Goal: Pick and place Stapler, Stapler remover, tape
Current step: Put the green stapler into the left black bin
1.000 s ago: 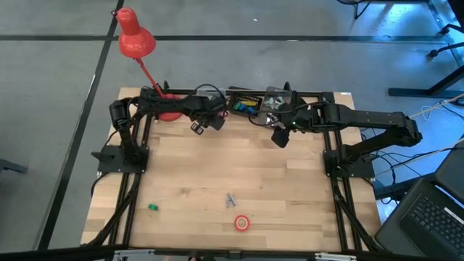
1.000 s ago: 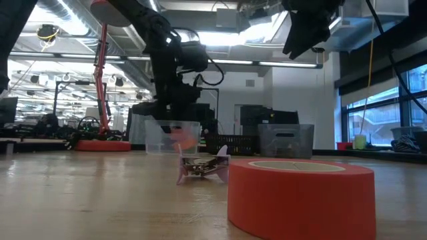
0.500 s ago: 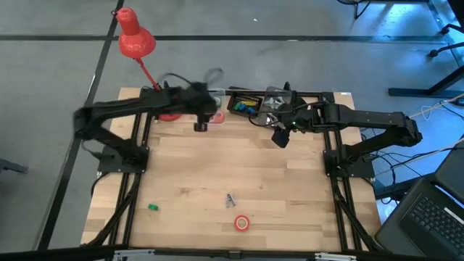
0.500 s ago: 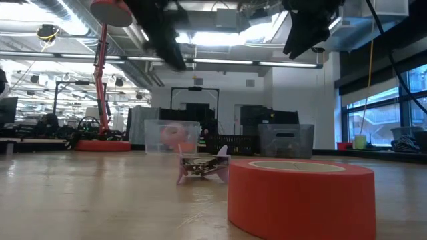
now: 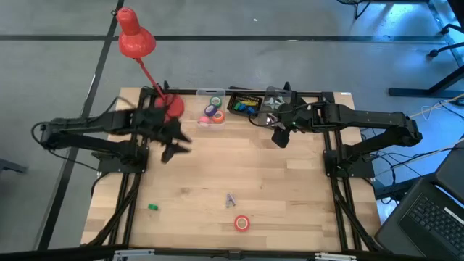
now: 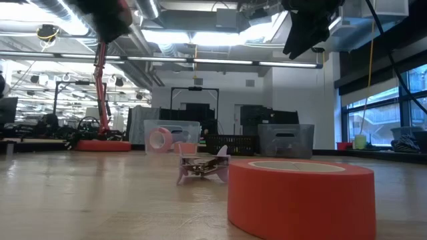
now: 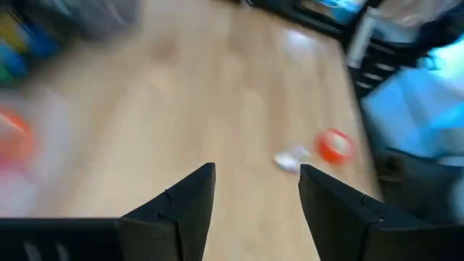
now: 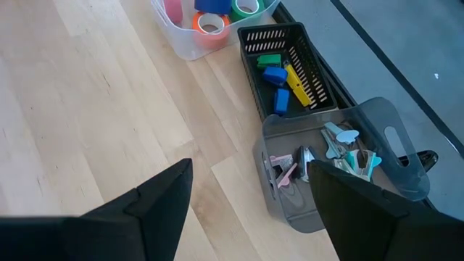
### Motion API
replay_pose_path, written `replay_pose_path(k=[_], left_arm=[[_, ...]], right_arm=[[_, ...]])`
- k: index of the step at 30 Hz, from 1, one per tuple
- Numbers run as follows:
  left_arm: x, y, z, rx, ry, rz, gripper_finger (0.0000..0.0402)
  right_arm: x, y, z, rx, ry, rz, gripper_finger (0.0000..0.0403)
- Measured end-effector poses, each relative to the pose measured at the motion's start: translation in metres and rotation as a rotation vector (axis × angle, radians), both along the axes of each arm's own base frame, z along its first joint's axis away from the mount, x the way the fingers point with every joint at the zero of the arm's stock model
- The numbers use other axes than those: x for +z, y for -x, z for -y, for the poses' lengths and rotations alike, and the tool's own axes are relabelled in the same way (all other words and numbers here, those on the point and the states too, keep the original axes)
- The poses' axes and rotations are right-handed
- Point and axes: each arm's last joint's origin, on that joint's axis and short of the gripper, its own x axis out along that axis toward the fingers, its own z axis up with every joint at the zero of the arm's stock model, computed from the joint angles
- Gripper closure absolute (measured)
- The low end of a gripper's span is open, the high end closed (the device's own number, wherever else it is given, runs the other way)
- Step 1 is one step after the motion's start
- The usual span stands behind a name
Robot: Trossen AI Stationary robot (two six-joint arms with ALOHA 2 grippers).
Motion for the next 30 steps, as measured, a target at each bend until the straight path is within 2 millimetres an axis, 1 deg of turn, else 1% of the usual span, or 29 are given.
replay_pose_path(k=[4,6,10,13,18,23,27,30], left_arm=[[-0.034,0.012,0.028,0.004,0.23,-0.081,0.0213],[-0.048,0.016,0.042,0.0,0.309,-0.148,0.0213],[-0.07,0.023,0.068,0.005,0.378,-0.271,0.0213],[-0.079,0.03,0.086,0.006,0.405,-0.352,0.0213],[-0.09,0.039,0.115,-0.015,0.369,-0.442,0.0213],[-0.106,0.051,0.143,-0.074,0.292,-0.567,0.0213],[-0.123,0.062,0.158,-0.146,0.182,-0.695,0.0213],[-0.134,0.067,0.168,-0.203,0.107,-0.757,0.0213]], right_arm=[[0.0,0.0,0.0,0.0,0.001,0.0,0.0124],[0.0,0.0,0.0,0.001,0.001,0.0,0.0124],[0.0,0.0,0.0,0.002,0.002,0.0,0.0124],[0.0,0.0,0.0,-0.002,-0.001,0.005,0.0124],[0.002,-0.002,0.0,-0.004,0.0,0.032,0.0124],[0.002,-0.003,0.0,-0.004,0.001,0.038,0.0124],[0.003,-0.004,0.0,-0.006,0.004,0.058,0.0124],[0.004,-0.006,0.0,-0.005,0.006,0.078,0.0124]])
